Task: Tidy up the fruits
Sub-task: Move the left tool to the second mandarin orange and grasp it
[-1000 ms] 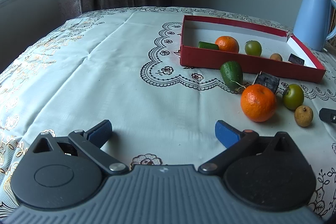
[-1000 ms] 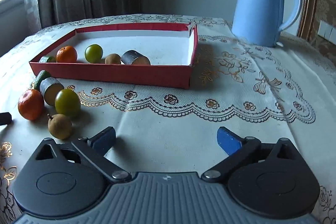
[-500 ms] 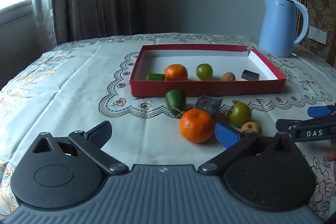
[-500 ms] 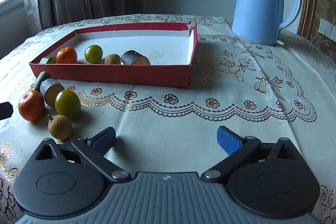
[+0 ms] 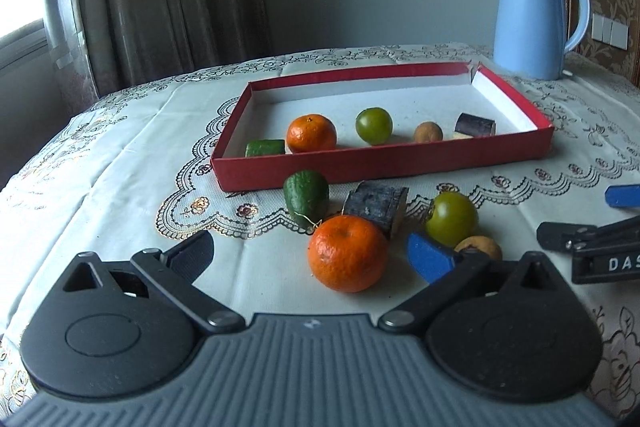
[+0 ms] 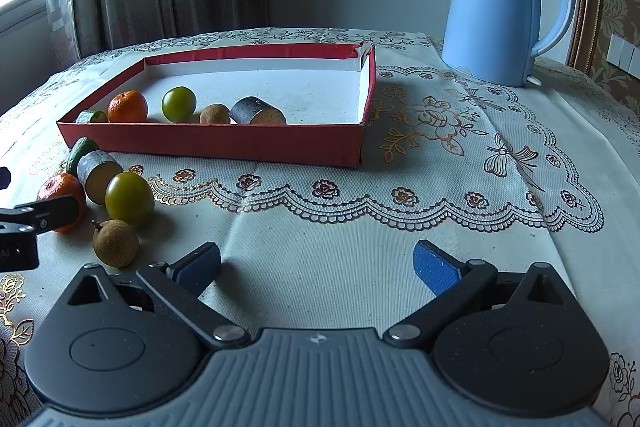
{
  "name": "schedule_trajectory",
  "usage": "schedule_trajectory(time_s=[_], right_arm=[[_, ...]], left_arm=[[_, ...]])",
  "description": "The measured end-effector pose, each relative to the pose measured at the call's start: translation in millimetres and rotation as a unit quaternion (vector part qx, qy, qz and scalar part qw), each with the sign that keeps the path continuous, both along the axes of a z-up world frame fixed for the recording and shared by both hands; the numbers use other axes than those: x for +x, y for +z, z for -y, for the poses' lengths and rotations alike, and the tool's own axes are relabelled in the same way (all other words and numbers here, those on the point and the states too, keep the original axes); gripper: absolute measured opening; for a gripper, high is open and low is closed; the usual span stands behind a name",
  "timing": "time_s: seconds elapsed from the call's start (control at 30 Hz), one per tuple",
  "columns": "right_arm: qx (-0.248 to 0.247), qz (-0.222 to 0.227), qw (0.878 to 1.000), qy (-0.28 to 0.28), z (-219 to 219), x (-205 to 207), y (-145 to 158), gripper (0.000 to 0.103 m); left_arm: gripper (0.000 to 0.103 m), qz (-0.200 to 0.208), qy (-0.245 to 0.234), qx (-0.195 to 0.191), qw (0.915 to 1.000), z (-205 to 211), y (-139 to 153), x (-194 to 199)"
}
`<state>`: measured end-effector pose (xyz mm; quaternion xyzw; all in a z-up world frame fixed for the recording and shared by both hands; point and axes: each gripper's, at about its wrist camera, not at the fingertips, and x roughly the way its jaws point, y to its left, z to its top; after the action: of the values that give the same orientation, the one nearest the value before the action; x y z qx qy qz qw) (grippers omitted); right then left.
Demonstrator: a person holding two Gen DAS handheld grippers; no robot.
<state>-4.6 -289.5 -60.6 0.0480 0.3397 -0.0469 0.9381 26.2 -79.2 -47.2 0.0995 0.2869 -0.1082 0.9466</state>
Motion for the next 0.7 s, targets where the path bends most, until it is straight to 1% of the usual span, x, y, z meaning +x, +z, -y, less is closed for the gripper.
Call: schedule_trajectory(time_s=[0.07,0.23,0.3,0.43,0.5,0.6,0.7], right_arm=[[0.000,0.000,1.000,0.000,0.3,-0.1,-0.1,0.103],[0.000,0.000,1.000,0.000,0.4,0.0,-0.2,0.103],[0.000,0.000,1.000,0.000,0.3,0.1,-0.2,0.103],[0.000,0.000,1.000,0.000,0.4,0.1,-0.3,0.103],[0.000,0.000,1.000,0.000,0.4,0.2,-0.3,0.103],[0.000,0.000,1.000,0.000,0.5,0.2,-0.4,0.103],[0.000,0.000,1.000,0.000,0.4,0.4,-0.5,0.103]], left_arm=[[0.090,-0.008,-0.001,0.001,1.0000,-0.3,-2.4,2.8],[0.084,-0.014,-0.004,0.004,0.9999,0.0,-5.7,4.1],[0.076,-0.016,-0.010,0.001,0.9998,-0.1,-5.6,4.1],[0.064,-0.020,-0.025,0.001,0.9995,3.2,-6.5,2.7],[0.055,-0.022,-0.032,0.001,0.9992,4.8,-7.1,1.5],[0.049,-0.023,-0.039,0.005,0.9990,7.7,-8.2,0.5],[0.045,-0.022,-0.043,0.005,0.9988,8.2,-8.4,-0.9]])
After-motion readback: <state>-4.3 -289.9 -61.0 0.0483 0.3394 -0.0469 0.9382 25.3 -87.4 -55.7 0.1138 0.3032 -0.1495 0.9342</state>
